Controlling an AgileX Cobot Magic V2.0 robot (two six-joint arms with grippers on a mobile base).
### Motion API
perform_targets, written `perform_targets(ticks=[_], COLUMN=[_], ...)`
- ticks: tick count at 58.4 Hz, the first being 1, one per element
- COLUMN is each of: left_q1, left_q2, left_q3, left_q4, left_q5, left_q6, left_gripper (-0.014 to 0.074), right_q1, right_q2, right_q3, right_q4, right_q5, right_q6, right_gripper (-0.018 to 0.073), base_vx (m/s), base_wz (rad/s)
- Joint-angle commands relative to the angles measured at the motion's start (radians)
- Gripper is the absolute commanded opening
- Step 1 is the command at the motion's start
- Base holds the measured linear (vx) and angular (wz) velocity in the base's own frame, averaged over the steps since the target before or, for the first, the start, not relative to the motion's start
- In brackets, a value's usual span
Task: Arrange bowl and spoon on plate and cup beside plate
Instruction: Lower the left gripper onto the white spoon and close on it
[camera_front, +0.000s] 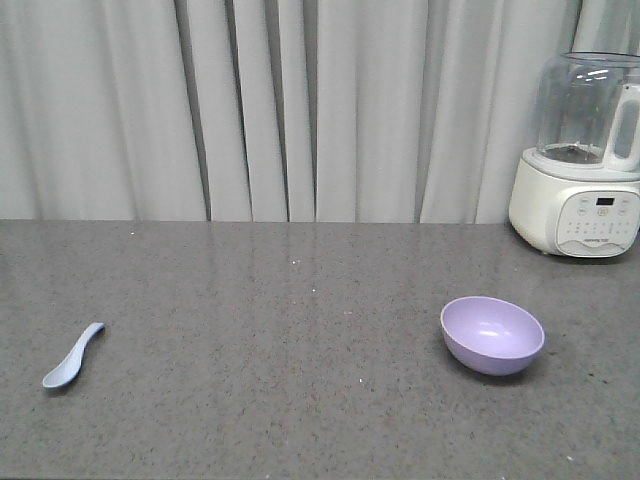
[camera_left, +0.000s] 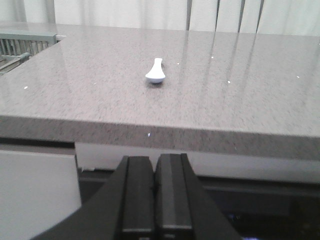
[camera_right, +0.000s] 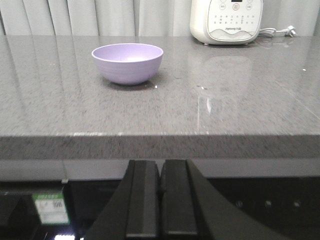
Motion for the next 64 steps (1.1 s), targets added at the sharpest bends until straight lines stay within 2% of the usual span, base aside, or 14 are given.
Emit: perform_targets(ticks=[1,30,64], left_q1=[0.000,0.000,0.000], left_q2=[-0.004,-0.004,-0.004], left_q3=[0.022,0.022,0.021], left_q4=[-0.008,-0.008,-0.008], left_q5=[-0.079,-0.079,-0.080], left_q6=[-0.005,-0.005,-0.006], left_gripper=[-0.0006,-0.0006,-0.0006], right_q1=[-0.006,-0.006,-0.006], right_q2=[0.013,0.013,0.013], right_q3=[0.018,0.018,0.018], right_q4=[-0.012,-0.012,-0.012], right_q5=[-0.080,-0.080,-0.080], right_q6=[-0.005,-0.004,-0.004], right_gripper=[-0.0009,-0.0009,-0.0009], base_vx=[0.33,0.25,0.07], base_wz=[0.00,-0.03,-0.01])
